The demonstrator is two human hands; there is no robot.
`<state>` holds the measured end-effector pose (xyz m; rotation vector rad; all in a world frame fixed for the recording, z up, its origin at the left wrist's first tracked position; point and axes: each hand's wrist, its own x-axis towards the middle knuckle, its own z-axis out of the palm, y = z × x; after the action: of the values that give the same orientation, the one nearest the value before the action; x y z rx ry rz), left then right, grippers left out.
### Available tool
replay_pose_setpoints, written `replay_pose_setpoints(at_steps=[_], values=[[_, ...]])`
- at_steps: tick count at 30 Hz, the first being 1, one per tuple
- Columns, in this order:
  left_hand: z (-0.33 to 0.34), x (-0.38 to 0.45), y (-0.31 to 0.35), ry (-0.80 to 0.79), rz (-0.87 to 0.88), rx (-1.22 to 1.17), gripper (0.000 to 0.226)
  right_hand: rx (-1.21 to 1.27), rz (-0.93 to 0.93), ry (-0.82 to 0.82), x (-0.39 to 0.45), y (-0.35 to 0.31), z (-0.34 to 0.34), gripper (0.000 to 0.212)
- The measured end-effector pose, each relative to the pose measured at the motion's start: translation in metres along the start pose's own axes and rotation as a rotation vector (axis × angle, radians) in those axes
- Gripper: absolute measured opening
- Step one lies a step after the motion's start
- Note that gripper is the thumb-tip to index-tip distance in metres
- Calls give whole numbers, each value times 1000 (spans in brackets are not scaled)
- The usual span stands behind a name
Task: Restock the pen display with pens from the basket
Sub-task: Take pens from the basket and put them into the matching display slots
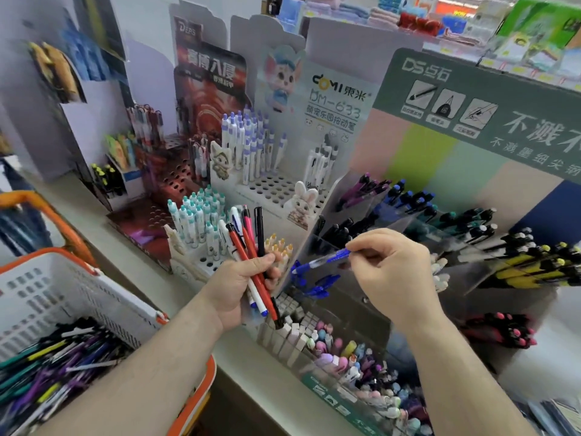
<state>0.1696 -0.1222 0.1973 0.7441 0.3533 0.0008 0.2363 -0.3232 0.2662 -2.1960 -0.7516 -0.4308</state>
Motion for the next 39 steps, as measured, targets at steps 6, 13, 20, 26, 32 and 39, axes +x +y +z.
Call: replay_pose_setpoints(at_steps=[6, 13, 20, 26, 32, 39], values=[[-3, -4, 2, 14, 36, 27, 17, -45, -48, 52, 9, -2, -5, 24], [-1, -5, 1, 22, 59, 49, 16, -126, -29, -39, 4, 4, 17, 24], [2, -6, -5, -12, 39, 92, 16, -267, 159, -277, -2, 14, 63, 26], [5, -9, -9, -14, 50, 294, 7, -361, 341, -452, 13, 13, 71, 31], [11, -11, -11, -4, 112, 488, 9, 259, 414, -78, 15, -17, 53, 3], [27, -10, -12, -49, 86, 489, 19, 270, 386, -35, 15, -21, 49, 11]])
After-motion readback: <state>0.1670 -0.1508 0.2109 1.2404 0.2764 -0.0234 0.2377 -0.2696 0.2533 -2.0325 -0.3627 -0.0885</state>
